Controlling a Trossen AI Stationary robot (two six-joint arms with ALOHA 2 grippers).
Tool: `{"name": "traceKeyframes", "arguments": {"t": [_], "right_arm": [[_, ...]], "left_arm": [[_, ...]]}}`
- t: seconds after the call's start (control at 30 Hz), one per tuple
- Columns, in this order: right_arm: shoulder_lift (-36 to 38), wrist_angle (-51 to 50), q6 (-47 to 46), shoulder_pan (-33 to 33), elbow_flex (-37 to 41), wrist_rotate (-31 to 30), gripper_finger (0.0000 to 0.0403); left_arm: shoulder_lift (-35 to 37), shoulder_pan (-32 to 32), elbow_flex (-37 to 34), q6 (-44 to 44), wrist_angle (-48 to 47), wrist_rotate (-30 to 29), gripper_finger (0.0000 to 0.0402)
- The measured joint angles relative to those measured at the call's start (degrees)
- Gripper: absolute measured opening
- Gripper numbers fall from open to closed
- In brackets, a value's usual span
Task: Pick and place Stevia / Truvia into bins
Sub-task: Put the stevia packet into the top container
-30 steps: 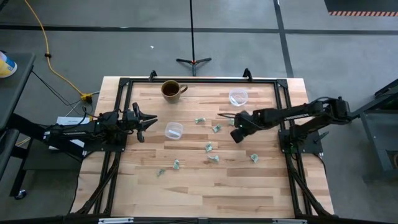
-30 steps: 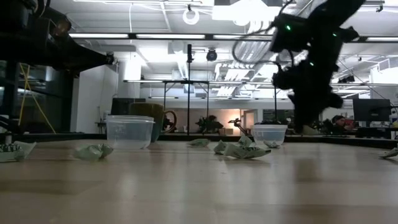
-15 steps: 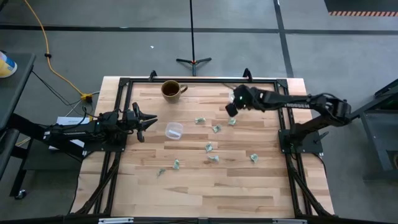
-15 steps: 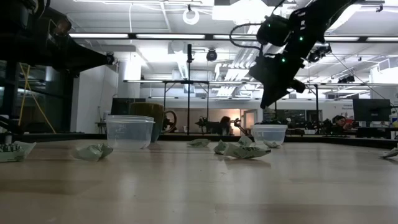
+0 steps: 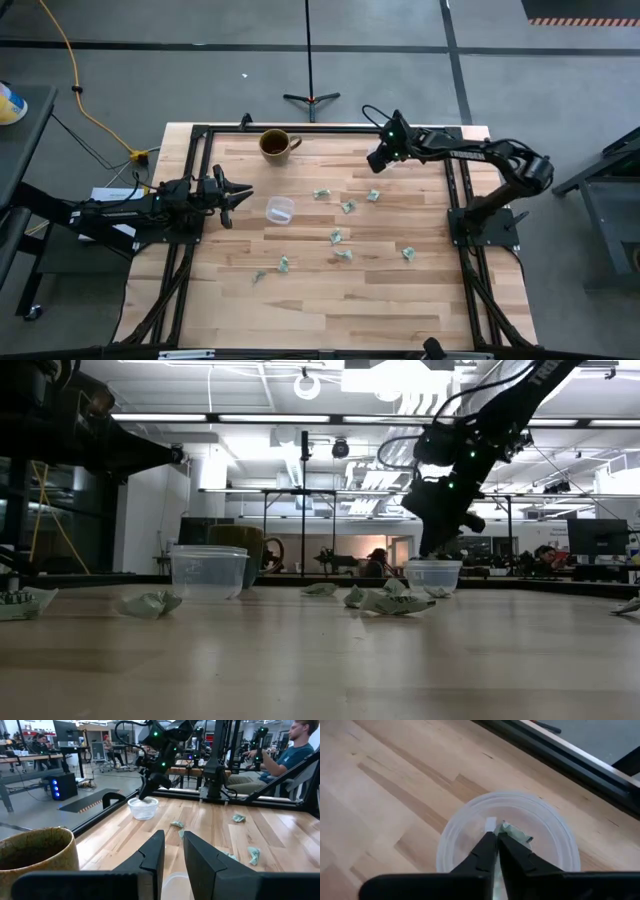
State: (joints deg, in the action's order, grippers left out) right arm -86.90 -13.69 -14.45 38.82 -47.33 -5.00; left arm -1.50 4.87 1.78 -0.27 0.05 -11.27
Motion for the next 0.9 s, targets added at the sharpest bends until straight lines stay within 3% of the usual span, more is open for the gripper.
{"name": "traceKeyframes", "arguments": {"t": [0.27, 0.4, 0.5, 0.57, 0.7, 0.83, 0.9], "right_arm": [[0.08, 0.41, -0.07, 0.22, -0.26, 1.05, 0.0117], [2.23, 3.49, 4.63, -2.45, -0.76, 9.57, 0.0158], [2.7, 3.38, 11.82, -7.15, -0.65, 18.28, 0.0171], [2.37, 0.93, 16.93, -10.89, -0.5, 20.35, 0.0173], [1.32, -3.73, 22.61, -18.29, -0.48, 14.83, 0.0174], [1.32, -6.88, 21.63, -22.85, -0.48, 4.08, 0.0174], [1.32, -8.15, 20.08, -23.7, -0.47, 2.28, 0.0174]], "left_arm": [[-0.01, 0.01, 0.0, 0.0, 0.0, 0.01, 0.0106], [0.0, 0.02, 0.0, 0.0, 0.0, 0.02, 0.0106], [0.0, 0.0, 0.0, 0.0, -0.01, 0.01, 0.0106], [-0.01, 0.0, 0.0, 0.0, -0.02, 0.02, 0.0106], [-0.02, 0.02, 0.0, 0.0, -0.11, 0.02, 0.0106], [-0.01, 0.0, 0.0, 0.0, -0.12, 0.02, 0.0106], [0.0, 0.01, 0.0, 0.0, -0.14, 0.02, 0.0106]]}}
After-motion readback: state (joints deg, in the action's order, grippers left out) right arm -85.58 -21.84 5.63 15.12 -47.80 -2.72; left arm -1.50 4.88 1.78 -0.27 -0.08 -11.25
